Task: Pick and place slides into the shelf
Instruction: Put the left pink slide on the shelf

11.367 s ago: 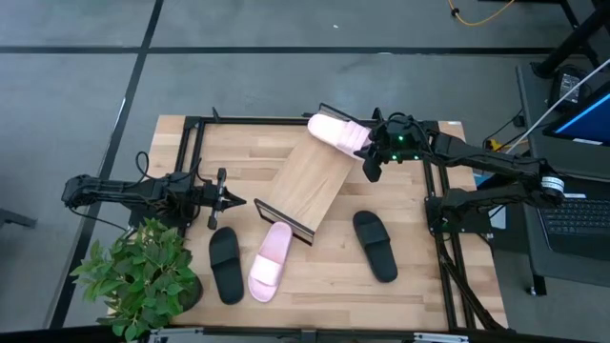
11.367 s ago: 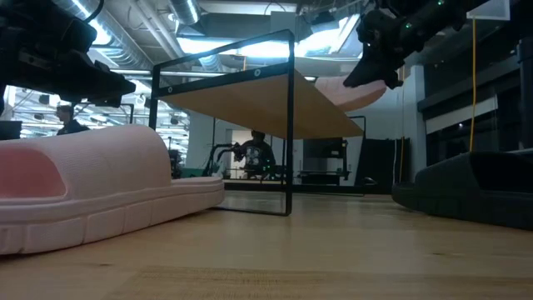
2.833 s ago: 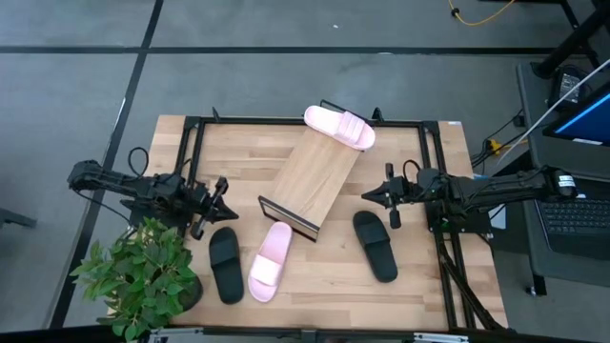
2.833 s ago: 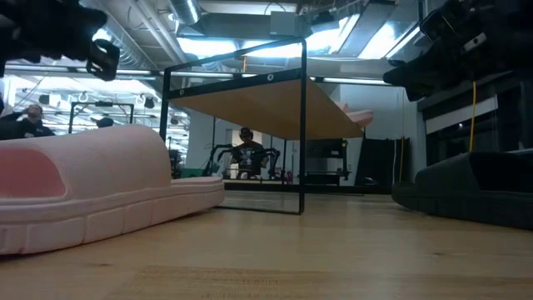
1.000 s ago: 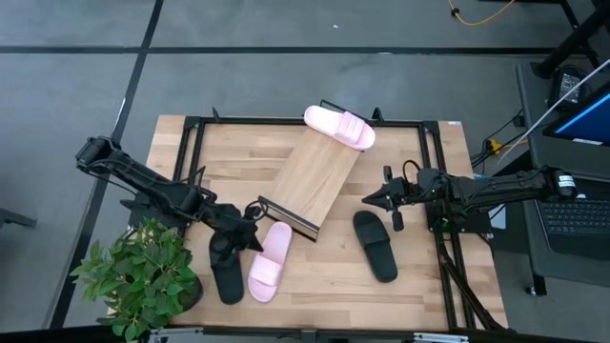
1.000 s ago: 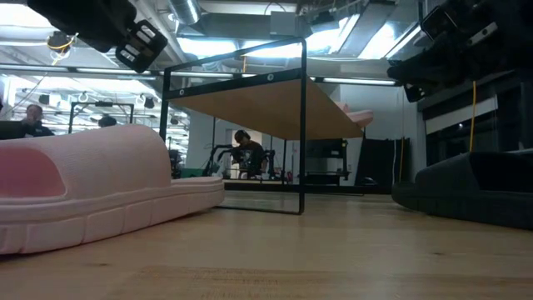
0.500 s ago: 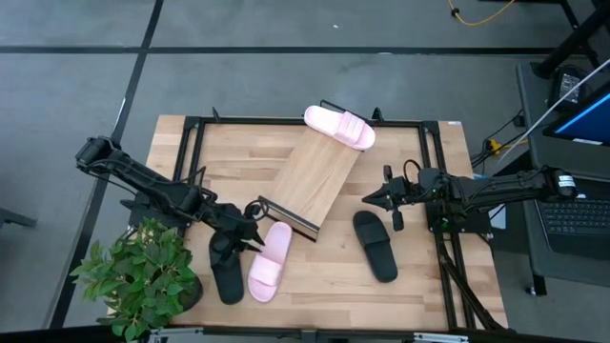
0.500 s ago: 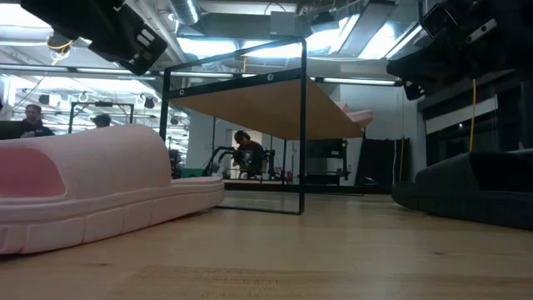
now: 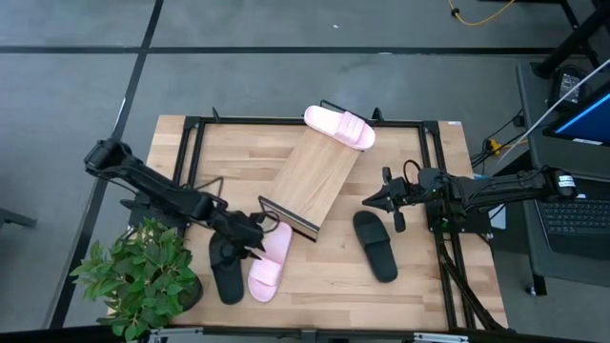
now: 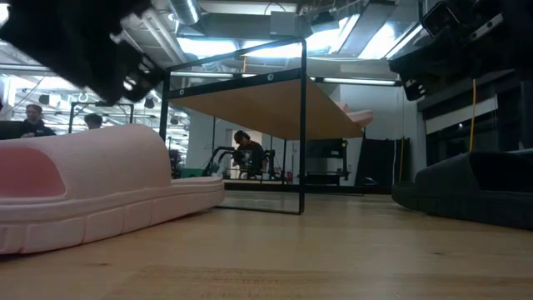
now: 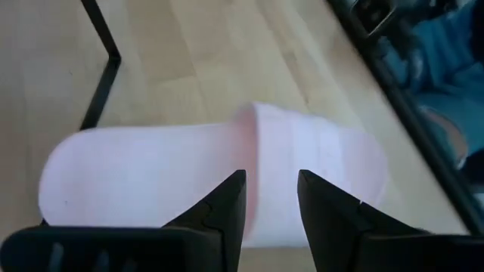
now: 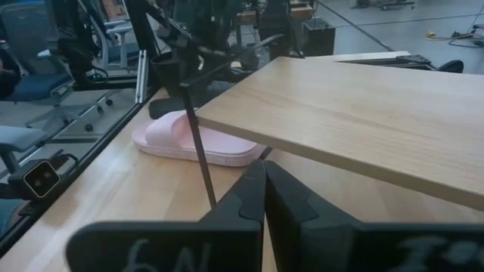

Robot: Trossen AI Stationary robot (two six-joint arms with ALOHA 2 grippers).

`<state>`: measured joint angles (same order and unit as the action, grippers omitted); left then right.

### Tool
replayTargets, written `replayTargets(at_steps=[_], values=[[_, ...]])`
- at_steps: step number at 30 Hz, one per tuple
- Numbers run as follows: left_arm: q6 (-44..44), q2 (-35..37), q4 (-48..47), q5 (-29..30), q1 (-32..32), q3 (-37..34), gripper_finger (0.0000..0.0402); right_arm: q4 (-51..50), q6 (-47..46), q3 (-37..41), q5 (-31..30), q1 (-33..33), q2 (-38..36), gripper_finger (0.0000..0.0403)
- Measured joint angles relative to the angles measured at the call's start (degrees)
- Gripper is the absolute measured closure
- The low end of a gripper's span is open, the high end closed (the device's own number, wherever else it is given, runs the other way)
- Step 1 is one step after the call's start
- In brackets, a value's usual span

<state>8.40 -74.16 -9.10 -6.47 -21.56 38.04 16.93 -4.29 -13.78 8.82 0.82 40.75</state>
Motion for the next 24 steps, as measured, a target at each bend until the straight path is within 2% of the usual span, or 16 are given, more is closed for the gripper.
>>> replayTargets(at_steps=[6, 11, 24], values=[[0.0, -4.9, 3.0, -0.2, 0.0, 0.0, 0.0288, 0.0, 0.0, 0.0, -0.1, 0.0, 0.0, 0.0395], [-0.2, -5.4, 3.8, -5.2, 0.1, 0.0, 0.0288, 0.0, 0.0, 0.0, -0.2, 0.0, 0.0, 0.0395], [-0.1, -5.4, 4.1, -2.9, 1.6, 0.0, 0.0288, 0.0, 0.1, 0.0, -0.2, 0.0, 0.0, 0.0395]])
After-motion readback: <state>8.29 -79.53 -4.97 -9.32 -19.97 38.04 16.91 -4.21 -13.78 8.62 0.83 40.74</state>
